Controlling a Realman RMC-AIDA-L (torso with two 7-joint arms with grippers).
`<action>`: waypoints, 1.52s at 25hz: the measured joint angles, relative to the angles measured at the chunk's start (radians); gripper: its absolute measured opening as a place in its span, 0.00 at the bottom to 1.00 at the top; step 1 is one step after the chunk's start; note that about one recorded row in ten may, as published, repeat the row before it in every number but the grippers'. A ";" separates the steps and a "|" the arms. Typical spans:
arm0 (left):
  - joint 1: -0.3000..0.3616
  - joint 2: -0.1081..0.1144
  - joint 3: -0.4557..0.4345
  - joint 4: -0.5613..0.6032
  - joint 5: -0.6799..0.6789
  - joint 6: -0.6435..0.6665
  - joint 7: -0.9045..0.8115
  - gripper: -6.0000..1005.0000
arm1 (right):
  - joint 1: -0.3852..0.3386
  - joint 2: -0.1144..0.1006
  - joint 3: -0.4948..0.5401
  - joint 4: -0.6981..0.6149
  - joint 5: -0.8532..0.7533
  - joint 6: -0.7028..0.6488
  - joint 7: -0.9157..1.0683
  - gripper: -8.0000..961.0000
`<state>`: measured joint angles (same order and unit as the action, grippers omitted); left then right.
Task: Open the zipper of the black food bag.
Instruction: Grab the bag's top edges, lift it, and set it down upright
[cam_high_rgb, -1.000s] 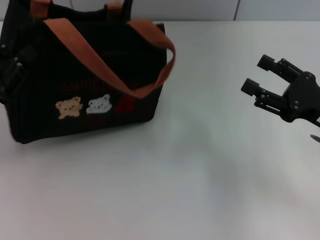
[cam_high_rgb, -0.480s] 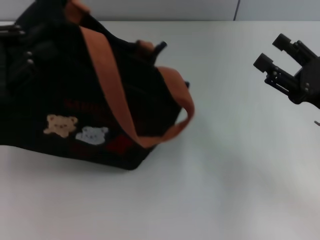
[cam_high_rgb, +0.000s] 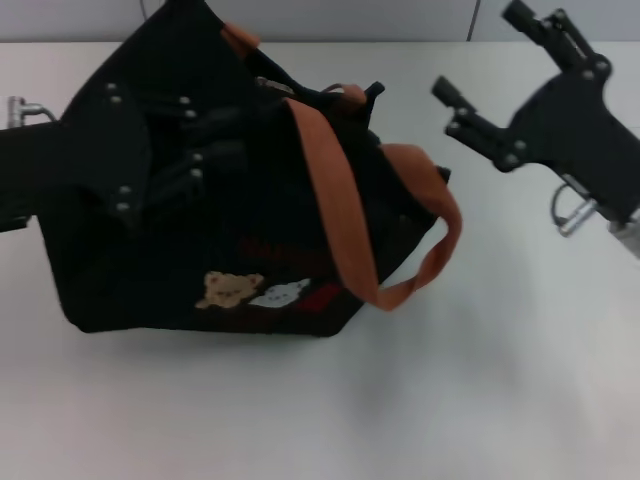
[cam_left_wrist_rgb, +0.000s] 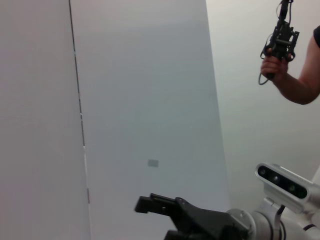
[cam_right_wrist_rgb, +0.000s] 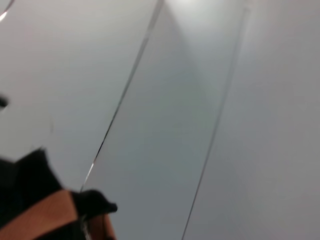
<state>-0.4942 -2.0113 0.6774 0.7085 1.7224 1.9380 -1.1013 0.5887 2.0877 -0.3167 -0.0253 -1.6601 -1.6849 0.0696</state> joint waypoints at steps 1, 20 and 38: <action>-0.009 -0.005 0.000 0.000 0.010 -0.001 0.000 0.19 | 0.024 0.001 0.000 0.029 0.000 0.033 -0.112 0.87; -0.021 -0.009 -0.007 -0.005 0.014 -0.046 0.000 0.19 | 0.141 0.005 -0.002 0.208 -0.100 0.215 -0.562 0.87; -0.026 -0.008 -0.150 -0.022 0.007 -0.063 -0.009 0.19 | 0.108 0.005 0.011 0.232 -0.148 0.159 -0.554 0.87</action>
<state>-0.5203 -2.0196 0.5270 0.6864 1.7292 1.8750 -1.1103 0.6966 2.0924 -0.3058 0.2066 -1.8078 -1.5257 -0.4844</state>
